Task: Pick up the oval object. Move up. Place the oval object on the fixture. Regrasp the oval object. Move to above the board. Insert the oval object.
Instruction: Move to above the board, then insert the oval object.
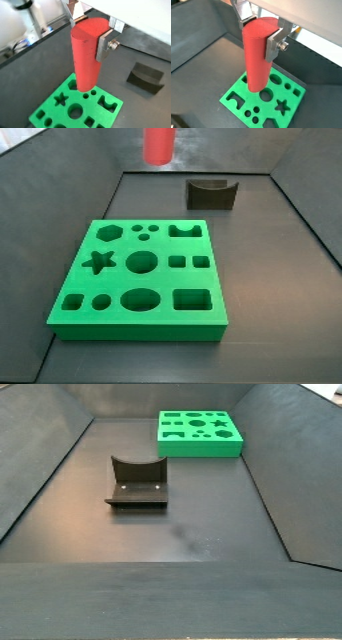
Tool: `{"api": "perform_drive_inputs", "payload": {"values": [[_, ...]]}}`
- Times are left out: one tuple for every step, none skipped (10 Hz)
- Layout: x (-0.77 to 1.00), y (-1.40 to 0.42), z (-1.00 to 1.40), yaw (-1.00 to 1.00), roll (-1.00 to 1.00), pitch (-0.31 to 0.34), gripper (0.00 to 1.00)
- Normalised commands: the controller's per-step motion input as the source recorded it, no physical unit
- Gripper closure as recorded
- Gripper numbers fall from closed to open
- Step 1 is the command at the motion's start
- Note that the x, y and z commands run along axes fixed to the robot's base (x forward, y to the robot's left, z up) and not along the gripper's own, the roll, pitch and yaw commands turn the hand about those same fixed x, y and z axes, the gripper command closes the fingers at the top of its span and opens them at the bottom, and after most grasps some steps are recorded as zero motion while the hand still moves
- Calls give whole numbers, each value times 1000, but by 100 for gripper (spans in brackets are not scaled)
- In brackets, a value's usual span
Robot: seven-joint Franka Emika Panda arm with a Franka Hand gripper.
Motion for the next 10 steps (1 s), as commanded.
{"api": "perform_drive_inputs", "payload": {"values": [[-62,21,0,283,-28,-189,100],[0,-17,0,0,0,0,100],[0,0,-17,0,0,0,100],[-86,0,0,-454,-246,-191,100],[-74,-31,-49,-743,-399,-297,100],[-83,-14,-49,-723,-436,-324,100],[-77,-20,-46,-723,-430,-317,100],[-89,-26,-51,-723,-426,-320,100],[-91,-40,-57,-731,-411,-310,100],[-117,0,0,-737,-306,-284,100]]}}
